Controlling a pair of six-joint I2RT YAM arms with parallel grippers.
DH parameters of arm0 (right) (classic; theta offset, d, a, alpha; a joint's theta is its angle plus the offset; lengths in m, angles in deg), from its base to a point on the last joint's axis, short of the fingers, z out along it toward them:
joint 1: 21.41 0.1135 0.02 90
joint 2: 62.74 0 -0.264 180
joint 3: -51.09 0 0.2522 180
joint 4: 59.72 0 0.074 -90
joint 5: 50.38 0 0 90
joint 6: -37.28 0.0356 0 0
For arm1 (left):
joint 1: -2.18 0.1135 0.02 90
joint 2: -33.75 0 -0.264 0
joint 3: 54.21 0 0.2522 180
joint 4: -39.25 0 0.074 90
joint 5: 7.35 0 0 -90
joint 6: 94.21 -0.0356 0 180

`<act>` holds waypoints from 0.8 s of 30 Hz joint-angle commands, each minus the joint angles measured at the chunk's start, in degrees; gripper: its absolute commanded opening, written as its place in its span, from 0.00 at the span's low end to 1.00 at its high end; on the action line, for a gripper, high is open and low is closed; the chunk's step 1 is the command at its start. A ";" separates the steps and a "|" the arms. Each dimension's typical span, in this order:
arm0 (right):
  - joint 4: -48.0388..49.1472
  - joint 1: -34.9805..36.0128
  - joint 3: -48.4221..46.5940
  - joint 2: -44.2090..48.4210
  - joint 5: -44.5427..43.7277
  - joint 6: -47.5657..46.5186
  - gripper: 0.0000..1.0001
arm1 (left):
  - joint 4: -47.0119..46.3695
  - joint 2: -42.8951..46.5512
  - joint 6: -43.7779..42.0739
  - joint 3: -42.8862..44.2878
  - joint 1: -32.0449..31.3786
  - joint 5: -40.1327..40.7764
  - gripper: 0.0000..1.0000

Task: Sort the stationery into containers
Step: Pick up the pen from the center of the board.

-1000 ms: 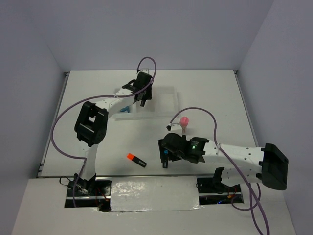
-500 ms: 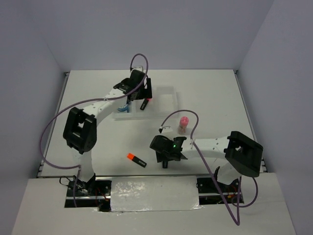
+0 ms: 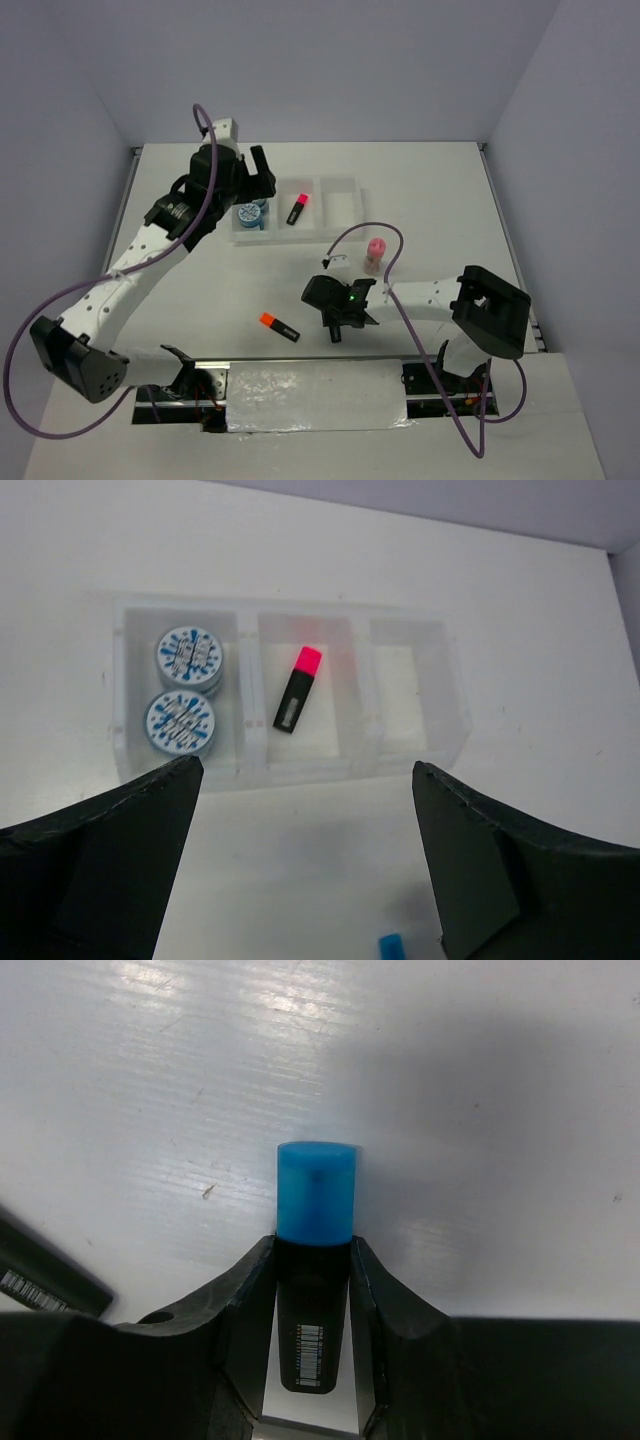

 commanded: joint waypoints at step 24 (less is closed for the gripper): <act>-6.02 -18.23 -53.48 -20.62 1.80 -30.26 0.00 | 23.76 40.12 16.31 -32.28 0.28 2.23 0.99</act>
